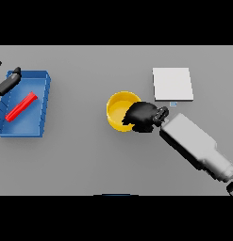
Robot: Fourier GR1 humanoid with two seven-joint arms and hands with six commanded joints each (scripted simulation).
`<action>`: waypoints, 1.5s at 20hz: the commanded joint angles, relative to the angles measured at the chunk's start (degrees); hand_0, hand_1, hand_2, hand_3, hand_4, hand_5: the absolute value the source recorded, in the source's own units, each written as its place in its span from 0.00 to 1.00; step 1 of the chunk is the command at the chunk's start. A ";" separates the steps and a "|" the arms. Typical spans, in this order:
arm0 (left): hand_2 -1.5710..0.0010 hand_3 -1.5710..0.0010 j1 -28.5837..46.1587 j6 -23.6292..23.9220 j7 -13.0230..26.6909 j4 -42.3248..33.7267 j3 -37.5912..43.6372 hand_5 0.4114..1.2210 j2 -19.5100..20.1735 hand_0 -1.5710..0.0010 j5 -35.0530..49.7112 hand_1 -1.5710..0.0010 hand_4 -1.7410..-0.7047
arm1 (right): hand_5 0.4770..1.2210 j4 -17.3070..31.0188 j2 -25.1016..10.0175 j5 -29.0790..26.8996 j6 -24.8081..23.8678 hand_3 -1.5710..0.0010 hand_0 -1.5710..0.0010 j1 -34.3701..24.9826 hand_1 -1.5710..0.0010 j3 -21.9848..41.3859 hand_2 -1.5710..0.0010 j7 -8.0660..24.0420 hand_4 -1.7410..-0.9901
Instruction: Pick up the red beaker and tilt it to pour out 1 green nut into yellow bowl. Pick up the yellow bowl and place it on the metallic measuring scale.
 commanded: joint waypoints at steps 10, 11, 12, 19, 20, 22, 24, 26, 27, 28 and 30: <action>1.00 1.00 0.41 -0.39 0.21 0.19 -0.16 0.35 -0.21 1.00 0.19 1.00 0.98 | 0.99 -5.79 -2.50 -3.66 2.82 0.16 0.01 0.56 0.01 -4.53 0.14 2.92 0.01; 1.00 1.00 0.35 -0.26 0.21 0.12 -0.15 0.35 -0.46 1.00 0.29 1.00 0.98 | 0.99 -7.25 -2.71 -4.40 3.86 0.18 0.01 0.57 0.01 -5.30 0.12 4.16 0.01; 1.00 1.00 0.26 -0.43 0.35 0.19 -0.15 0.35 -0.34 1.00 0.27 1.00 0.98 | 1.00 -8.14 -3.65 -4.77 3.85 0.20 0.01 0.77 0.01 -6.06 0.10 3.61 0.01; 1.00 1.00 -0.52 -0.39 1.01 -0.43 -0.71 0.34 -0.40 1.00 -0.31 1.00 0.99 | 1.00 -11.94 -5.28 -5.15 4.13 0.26 0.01 0.40 0.00 -9.33 0.04 7.79 0.00; 1.00 1.00 -0.93 -0.40 1.47 0.05 -0.84 0.34 -0.52 1.00 -0.53 1.00 0.98 | 1.00 -12.12 -4.86 -4.97 4.41 0.26 0.01 0.21 0.00 -9.50 0.03 8.77 0.00; 1.00 1.00 0.31 0.05 0.95 -1.30 -0.65 0.35 -0.03 1.00 -0.14 1.00 0.98 | 1.00 -11.49 -6.30 -4.80 3.84 0.26 0.00 -0.69 0.00 -10.96 0.04 8.63 0.00; 1.00 1.00 0.90 0.38 0.64 -1.33 -0.55 0.37 0.12 1.00 -0.15 1.00 0.98 | 1.00 -9.32 -7.07 -4.28 2.08 0.27 0.00 -1.52 0.00 -12.03 0.03 7.90 0.00; 1.00 1.00 0.96 0.35 1.06 -1.98 -0.39 0.38 0.77 1.00 0.00 1.00 0.98 | 1.00 -6.97 -7.28 -3.89 -0.09 0.27 0.00 -1.29 0.00 -13.06 0.02 8.22 0.00; 1.00 1.00 1.14 0.54 1.56 -2.83 -0.43 0.38 1.01 1.00 0.17 1.00 0.98 | 1.00 -5.47 -7.64 -3.97 -0.44 0.27 0.00 -1.93 0.00 -13.88 0.02 7.63 0.00; 1.00 1.00 0.83 0.70 2.29 -2.60 -0.39 0.38 1.01 1.00 0.16 1.00 0.98 | 1.00 -4.19 -7.31 -3.74 -1.37 0.27 0.00 -2.39 0.00 -14.47 0.03 8.45 0.00; 1.00 1.00 1.14 0.59 3.19 -2.90 -0.38 0.39 1.15 1.00 0.54 1.00 0.97 | 1.00 -0.75 -8.45 -3.22 -3.31 0.27 0.00 -3.30 0.00 -15.54 0.02 6.70 0.00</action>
